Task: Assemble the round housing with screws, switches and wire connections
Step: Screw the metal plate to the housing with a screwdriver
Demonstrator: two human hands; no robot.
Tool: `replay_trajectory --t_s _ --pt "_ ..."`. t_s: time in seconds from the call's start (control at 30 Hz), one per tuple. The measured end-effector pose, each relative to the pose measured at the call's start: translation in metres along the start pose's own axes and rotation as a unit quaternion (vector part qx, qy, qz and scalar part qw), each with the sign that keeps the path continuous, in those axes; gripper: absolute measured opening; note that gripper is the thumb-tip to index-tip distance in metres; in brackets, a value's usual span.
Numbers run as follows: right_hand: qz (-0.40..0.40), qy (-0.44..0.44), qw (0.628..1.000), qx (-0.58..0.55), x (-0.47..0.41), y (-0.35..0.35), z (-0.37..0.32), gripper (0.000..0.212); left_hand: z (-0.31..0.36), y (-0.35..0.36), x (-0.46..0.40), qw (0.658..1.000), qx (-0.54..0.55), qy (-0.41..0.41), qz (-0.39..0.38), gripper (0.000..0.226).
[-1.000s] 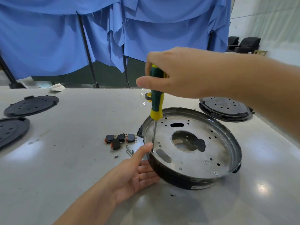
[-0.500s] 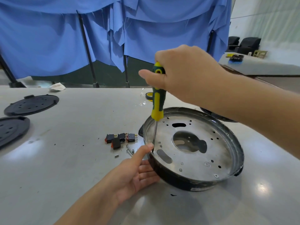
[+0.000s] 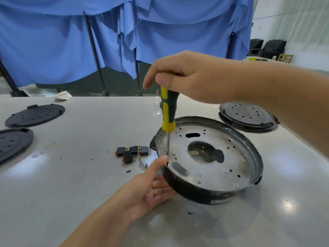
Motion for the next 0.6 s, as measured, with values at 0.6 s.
replay_trajectory --t_s 0.6 --pt "0.155 0.094 0.881 0.438 -0.016 0.018 -0.013 0.032 -0.001 0.004 0.002 1.000 -0.009 -0.002 0.022 0.076"
Point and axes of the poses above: each hand's wrist, its own x-axis away from the middle knuckle, its own y-axis out of the palm, z = x × y, the point moved 1 cm from there along -x, towards the middle knuckle, and after that the axes turned 7 degrees about -x, right-handed, at the moved point
